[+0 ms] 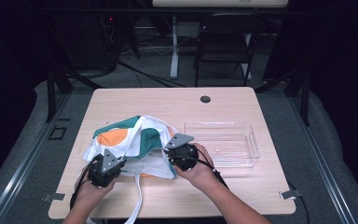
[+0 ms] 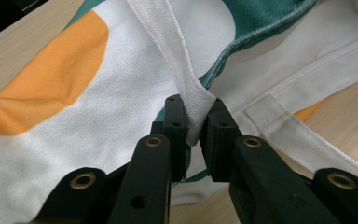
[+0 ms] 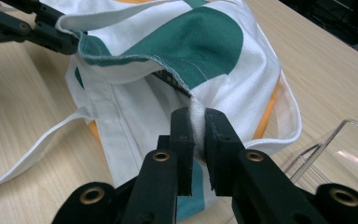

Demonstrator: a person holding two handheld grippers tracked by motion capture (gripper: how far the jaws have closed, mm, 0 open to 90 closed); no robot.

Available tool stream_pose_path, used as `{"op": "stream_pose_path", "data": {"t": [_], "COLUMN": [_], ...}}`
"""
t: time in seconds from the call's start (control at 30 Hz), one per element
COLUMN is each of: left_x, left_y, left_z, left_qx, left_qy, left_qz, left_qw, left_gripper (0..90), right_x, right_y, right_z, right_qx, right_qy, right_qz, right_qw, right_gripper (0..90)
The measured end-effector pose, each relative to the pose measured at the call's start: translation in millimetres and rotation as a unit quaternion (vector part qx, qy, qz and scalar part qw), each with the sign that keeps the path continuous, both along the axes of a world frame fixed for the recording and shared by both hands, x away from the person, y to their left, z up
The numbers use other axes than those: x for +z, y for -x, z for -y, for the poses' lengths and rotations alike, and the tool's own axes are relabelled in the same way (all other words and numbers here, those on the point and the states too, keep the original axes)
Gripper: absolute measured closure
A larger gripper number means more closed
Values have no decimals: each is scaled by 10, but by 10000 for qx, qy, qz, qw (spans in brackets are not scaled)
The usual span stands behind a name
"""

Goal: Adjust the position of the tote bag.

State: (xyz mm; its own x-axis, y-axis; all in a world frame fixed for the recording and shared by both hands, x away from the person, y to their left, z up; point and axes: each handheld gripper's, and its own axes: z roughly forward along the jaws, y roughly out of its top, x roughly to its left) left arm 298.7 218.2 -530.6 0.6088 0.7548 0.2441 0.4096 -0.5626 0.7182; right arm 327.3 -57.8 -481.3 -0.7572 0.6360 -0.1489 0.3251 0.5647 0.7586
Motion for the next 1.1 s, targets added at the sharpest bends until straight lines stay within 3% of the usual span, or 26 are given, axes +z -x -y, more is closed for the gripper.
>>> {"op": "stream_pose_path", "data": {"t": [0.2, 0.63, 0.7, 0.83, 1.1], "left_x": [35, 200, 216, 261, 305], "left_y": [7, 17, 22, 30, -4], "left_z": [-23, -82, -86, -73, -69], "left_qx": [26, 262, 260, 349, 354], "left_qy": [85, 164, 95, 37, 81], "left_qz": [18, 264, 299, 375, 240], "left_qw": [10000, 9992, 9992, 9987, 9991], "left_gripper": [827, 833, 834, 834, 834], "right_x": [2, 25, 21, 3, -21], "right_y": [28, 38, 53, 66, 82], "right_z": [11, 14, 19, 31, 19], "right_qx": [-10, 43, 100, 127, 155], "right_qy": [71, 85, 166, 92, -51], "right_qz": [115, 252, 276, 276, 270], "right_qw": [9999, 9996, 9994, 9995, 9995], "right_gripper": [828, 836, 838, 839, 817]}}
